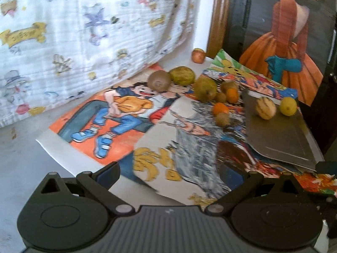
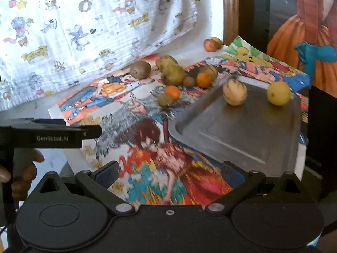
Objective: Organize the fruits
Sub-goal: 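Open and lift both tools away from the tray, then grasp the brown kiwi with the left tool while the right tool grasps a small olive fruit, then lower the kiwi onto the tray with the left tool while the right tool releases its fruit there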
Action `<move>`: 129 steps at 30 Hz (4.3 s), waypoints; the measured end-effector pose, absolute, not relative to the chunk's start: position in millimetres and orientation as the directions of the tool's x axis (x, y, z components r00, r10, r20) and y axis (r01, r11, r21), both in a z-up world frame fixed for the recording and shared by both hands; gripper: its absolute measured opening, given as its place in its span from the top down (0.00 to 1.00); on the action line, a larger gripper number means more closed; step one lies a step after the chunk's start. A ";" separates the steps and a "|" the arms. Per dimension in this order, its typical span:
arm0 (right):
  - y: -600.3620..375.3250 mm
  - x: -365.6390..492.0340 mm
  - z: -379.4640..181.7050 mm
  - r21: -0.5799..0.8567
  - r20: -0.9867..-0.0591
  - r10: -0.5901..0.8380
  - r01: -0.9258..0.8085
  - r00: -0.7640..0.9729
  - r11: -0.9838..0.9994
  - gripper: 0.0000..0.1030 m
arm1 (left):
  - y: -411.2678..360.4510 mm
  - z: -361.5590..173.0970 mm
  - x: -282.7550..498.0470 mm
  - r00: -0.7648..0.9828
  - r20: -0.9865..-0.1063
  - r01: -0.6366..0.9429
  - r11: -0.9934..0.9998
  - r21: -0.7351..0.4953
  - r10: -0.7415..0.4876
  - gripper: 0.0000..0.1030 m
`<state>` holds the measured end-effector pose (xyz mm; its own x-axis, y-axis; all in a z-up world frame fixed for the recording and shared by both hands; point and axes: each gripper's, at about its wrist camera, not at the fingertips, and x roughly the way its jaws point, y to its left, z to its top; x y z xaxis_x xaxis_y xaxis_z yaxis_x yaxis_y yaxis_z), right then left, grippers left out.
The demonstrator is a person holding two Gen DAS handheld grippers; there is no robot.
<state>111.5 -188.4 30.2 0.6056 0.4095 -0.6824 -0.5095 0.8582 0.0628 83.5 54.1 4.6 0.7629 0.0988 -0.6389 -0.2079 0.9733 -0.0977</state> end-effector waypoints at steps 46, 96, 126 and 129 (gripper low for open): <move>-90.3 241.4 -14.0 0.133 -0.647 0.432 -0.465 0.628 0.875 0.64 | 128.5 -22.9 321.9 0.800 -0.600 -0.032 0.998 -0.058 -0.009 0.33; -226.8 200.5 28.2 0.265 -0.508 0.423 -0.331 0.750 0.906 0.75 | -4.3 13.9 225.3 0.804 -0.569 0.087 0.981 -0.175 -0.173 0.42; -289.0 295.9 -5.5 0.154 -0.575 0.269 -0.221 0.773 0.963 0.75 | -74.4 -20.9 257.2 0.717 -0.616 0.240 0.946 -0.219 -0.325 0.42; -288.6 298.7 -7.8 0.157 -0.580 0.269 -0.219 0.769 0.963 0.75 | -74.8 -21.5 258.6 0.720 -0.614 0.243 0.946 -0.214 -0.324 0.42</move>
